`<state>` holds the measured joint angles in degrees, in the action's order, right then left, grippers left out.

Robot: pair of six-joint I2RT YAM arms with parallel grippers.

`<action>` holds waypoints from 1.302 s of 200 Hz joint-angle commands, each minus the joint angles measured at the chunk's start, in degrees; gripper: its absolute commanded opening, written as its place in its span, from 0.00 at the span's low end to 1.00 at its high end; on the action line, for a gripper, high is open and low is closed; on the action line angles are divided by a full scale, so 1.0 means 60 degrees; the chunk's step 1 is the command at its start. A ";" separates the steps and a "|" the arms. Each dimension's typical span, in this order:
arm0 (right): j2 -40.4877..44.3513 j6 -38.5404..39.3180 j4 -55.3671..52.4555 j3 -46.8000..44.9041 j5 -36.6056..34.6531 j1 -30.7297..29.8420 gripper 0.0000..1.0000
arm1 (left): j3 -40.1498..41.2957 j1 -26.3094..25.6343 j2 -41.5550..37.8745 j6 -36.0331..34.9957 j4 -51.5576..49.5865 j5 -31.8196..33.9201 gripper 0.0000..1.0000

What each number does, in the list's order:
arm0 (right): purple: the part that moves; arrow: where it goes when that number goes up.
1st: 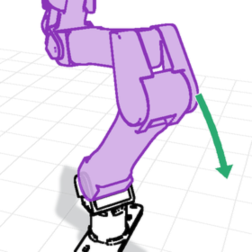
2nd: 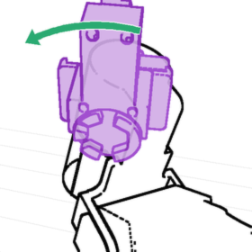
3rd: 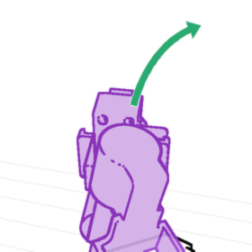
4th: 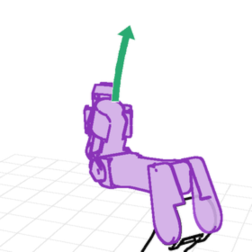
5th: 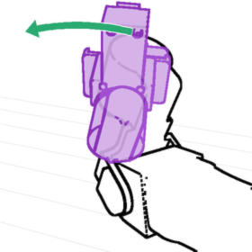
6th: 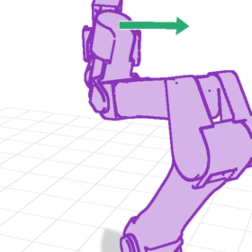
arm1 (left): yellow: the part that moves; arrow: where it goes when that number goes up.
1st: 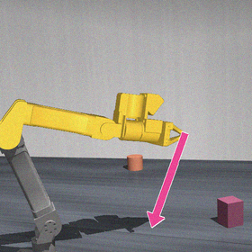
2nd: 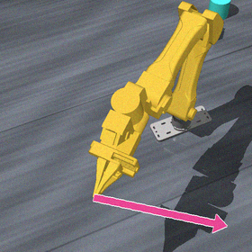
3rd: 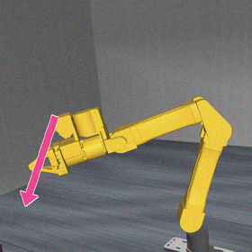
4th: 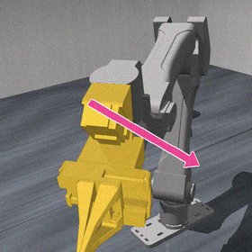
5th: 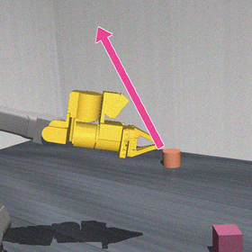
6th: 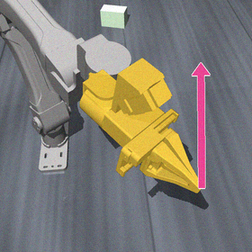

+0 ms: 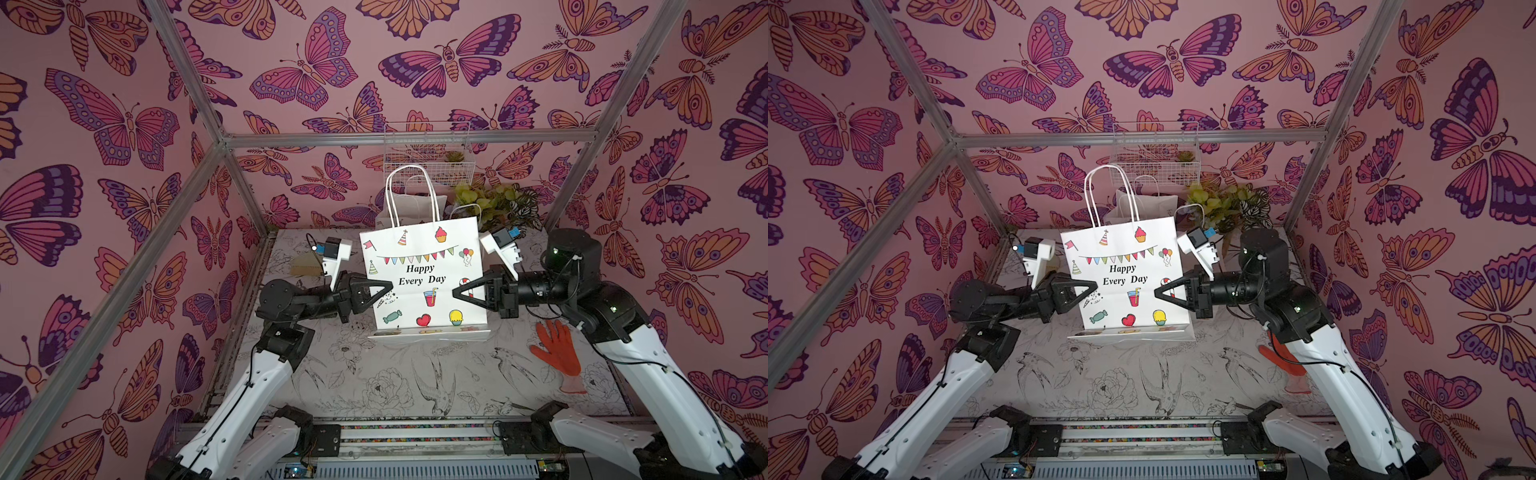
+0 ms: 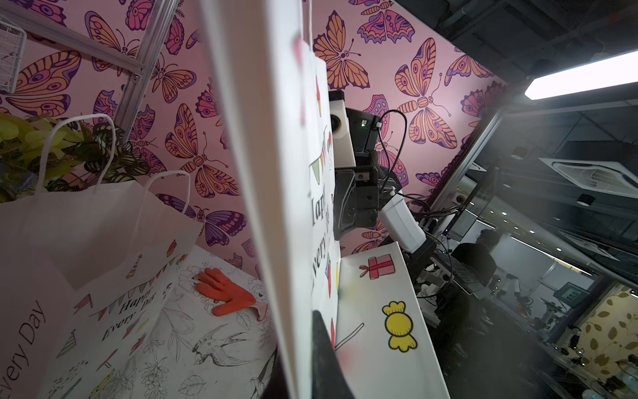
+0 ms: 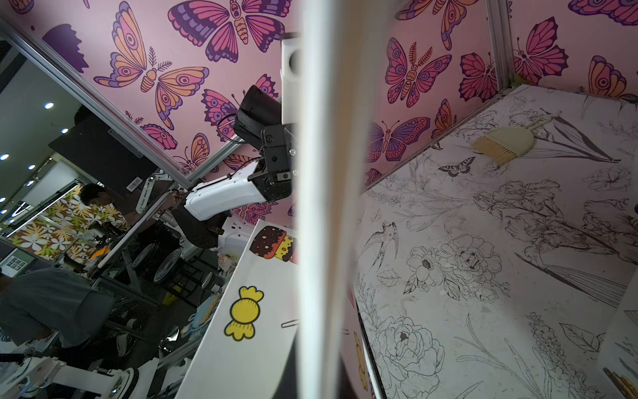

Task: Put away the paper bag
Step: Press the paper bag.

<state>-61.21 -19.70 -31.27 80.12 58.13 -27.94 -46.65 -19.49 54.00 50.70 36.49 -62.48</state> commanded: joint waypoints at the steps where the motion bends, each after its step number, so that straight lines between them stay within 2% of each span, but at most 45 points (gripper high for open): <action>1: 0.0226 -0.0146 -0.0109 0.0489 0.0156 0.0028 0.00 | -0.0041 0.0043 -0.0003 0.0121 0.0469 -0.0794 0.29; 23: 0.0190 -0.0397 0.0109 0.0646 0.0141 0.0029 0.00 | 0.0038 0.0040 -0.0095 0.0091 0.0525 -0.1164 0.40; 55: 0.0146 -0.0837 0.0589 0.0743 0.0152 0.0029 0.00 | 0.0056 0.0026 -0.0111 0.0119 0.0518 -0.1602 0.41; 101: 0.0306 -0.1562 0.1424 0.0244 0.0020 0.0028 0.00 | 0.0100 0.0010 -0.0225 0.0207 0.0510 -0.1786 0.00; 123: 0.0408 -0.1690 0.1458 0.0096 0.0065 0.0015 0.00 | 0.0043 0.0010 -0.0296 0.0223 0.0431 -0.1653 0.00; 156: 0.0589 -0.1223 0.0359 0.0152 0.0331 0.0018 0.43 | 0.0012 0.0025 -0.0503 0.0077 0.0159 -0.1200 0.00; 166: 0.0675 -0.1071 -0.0014 0.0170 0.0331 0.0011 0.47 | 0.0048 0.0023 -0.0571 0.0076 0.0151 -0.1106 0.00; 182: 0.0744 -0.0869 -0.0562 0.0162 0.0335 -0.0046 0.48 | 0.0082 0.0039 -0.0685 0.0076 0.0085 -0.0960 0.00; 196: 0.0761 -0.0743 -0.0839 0.0103 0.0302 -0.0230 0.42 | 0.0064 0.0038 -0.0805 0.0076 -0.0015 -0.0826 0.00; 218: 0.0703 -0.0535 -0.1077 0.0035 0.0108 -0.0508 0.12 | 0.0033 0.0036 -0.1012 0.0141 -0.0068 -0.0825 0.00; 232: 0.0672 -0.0362 -0.1245 0.0066 -0.0044 -0.0518 0.00 | 0.0069 0.0040 -0.1101 0.0138 -0.0075 -0.0889 0.00; 245: 0.0693 -0.0220 -0.1320 0.0108 -0.0214 -0.0526 0.00 | 0.0100 0.0036 -0.1095 0.0113 -0.0133 -0.0948 0.00; 260: 0.0717 -0.0130 -0.1333 0.0210 -0.0358 -0.0515 0.00 | 0.0136 0.0040 -0.0996 0.0133 -0.0156 -0.1104 0.18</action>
<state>-57.10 -23.05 -36.03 80.51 57.78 -30.55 -46.54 -19.44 47.99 51.90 34.81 -69.65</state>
